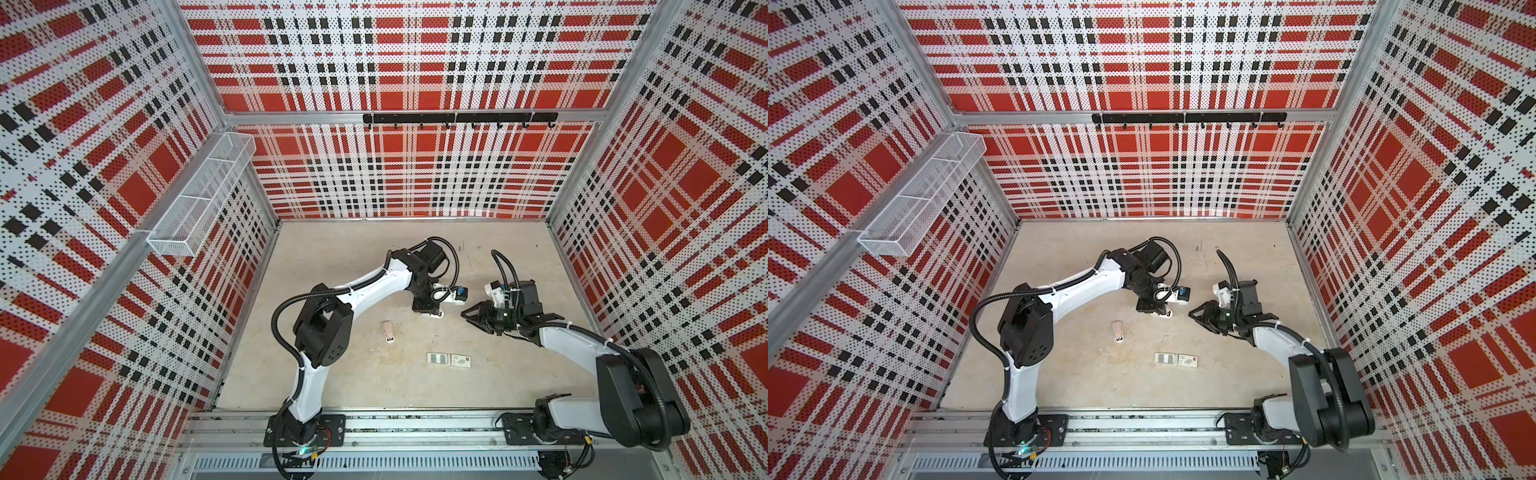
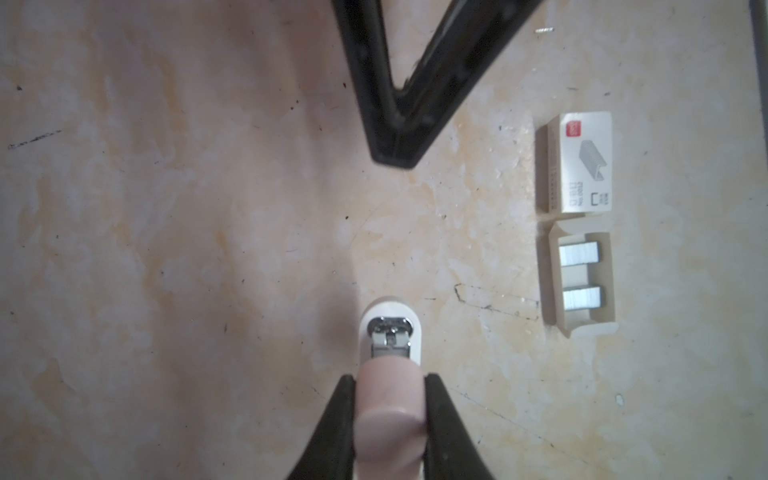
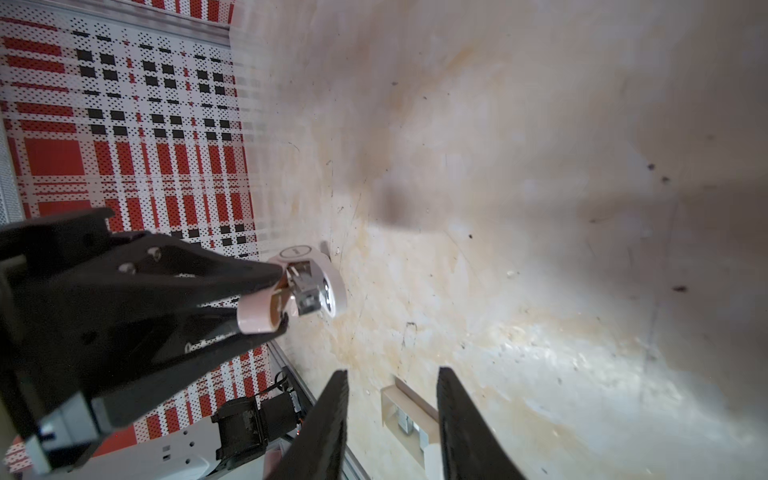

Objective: Load the staples into the stapler

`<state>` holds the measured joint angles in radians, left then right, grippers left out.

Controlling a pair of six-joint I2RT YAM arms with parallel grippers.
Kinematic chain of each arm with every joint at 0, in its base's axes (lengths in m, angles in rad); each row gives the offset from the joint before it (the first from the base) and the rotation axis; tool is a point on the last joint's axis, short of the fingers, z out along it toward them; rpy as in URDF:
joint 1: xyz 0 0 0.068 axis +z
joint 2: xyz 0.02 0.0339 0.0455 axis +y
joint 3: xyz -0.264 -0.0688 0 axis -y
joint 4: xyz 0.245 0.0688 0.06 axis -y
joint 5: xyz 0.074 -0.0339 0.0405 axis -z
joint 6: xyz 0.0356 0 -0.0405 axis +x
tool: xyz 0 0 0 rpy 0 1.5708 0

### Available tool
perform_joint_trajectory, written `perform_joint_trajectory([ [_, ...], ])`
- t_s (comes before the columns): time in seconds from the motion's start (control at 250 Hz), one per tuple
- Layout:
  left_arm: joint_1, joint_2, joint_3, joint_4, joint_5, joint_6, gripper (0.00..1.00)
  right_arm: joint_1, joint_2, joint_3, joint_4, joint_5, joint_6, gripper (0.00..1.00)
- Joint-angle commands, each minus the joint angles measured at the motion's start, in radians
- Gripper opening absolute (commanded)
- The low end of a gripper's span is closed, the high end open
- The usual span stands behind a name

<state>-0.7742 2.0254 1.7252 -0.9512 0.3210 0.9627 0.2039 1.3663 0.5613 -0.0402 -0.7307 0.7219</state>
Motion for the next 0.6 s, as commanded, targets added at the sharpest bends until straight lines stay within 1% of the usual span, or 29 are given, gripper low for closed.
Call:
perform_joint_trajectory([
  [0.0, -0.022, -0.049, 0.005, 0.02, 0.046, -0.048, 0.19, 0.029, 0.048, 0.051, 0.089, -0.046, 0.01, 0.36],
  [0.084, -0.031, -0.048, 0.007, 0.022, 0.032, -0.044, 0.19, 0.042, 0.065, 0.056, 0.106, -0.046, 0.016, 0.35],
  [0.168, -0.03, -0.052, 0.007, 0.025, 0.042, -0.055, 0.19, 0.047, 0.082, 0.054, 0.135, -0.056, 0.029, 0.34],
  [0.308, -0.033, -0.061, -0.002, 0.038, 0.046, -0.073, 0.18, 0.067, 0.121, 0.063, 0.151, -0.084, 0.031, 0.3],
  [0.456, -0.033, -0.065, -0.006, 0.057, 0.053, -0.09, 0.18, 0.073, 0.117, 0.04, 0.17, -0.091, 0.041, 0.29],
  [0.596, -0.038, -0.064, -0.006, 0.066, 0.055, -0.105, 0.18, 0.076, 0.098, 0.013, 0.226, -0.095, 0.074, 0.29],
])
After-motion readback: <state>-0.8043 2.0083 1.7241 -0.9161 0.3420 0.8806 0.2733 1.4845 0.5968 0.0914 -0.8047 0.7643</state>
